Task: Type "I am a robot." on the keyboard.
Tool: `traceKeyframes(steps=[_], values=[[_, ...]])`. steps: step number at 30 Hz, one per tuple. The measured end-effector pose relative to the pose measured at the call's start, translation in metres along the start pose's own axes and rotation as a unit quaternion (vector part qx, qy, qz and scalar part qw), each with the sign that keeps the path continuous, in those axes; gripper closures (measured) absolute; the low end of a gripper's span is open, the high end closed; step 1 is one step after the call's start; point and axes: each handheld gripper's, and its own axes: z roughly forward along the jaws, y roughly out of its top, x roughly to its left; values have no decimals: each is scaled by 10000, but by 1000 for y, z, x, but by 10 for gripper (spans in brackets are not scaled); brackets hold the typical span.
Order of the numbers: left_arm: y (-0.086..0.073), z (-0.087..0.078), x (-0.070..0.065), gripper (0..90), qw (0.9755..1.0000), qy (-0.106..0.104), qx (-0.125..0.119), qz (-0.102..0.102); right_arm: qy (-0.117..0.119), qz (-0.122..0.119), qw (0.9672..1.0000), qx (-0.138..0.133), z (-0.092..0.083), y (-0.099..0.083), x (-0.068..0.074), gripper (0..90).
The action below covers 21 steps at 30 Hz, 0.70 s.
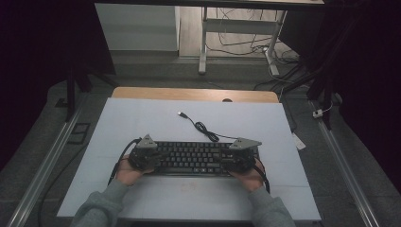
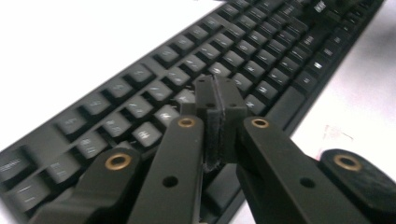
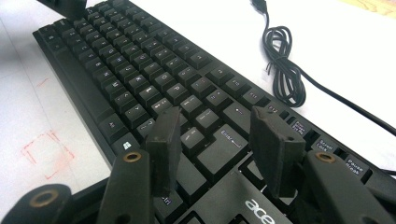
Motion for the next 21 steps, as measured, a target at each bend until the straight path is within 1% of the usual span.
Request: traceKeyframes(steps=[3, 6, 9, 12, 21], values=[[1, 7, -5, 890, 9998, -81, 123, 100, -6, -1, 10000, 6, 0, 0, 0, 535], [2, 14, -9, 889, 9995, -92, 222, 190, -21, 3, 10000, 14, 0, 0, -1, 534], [2, 19, -11, 889, 9993, -86, 279, 232, -28, 14, 10000, 42, 0, -1, -1, 533], [2, 22, -12, 889, 9993, -62, 305, 223, -35, 8, 10000, 50, 1, -1, -1, 532], [3, 27, -15, 888, 9988, -91, 395, 266, -56, -5, 10000, 72, 1, -1, -1, 529]])
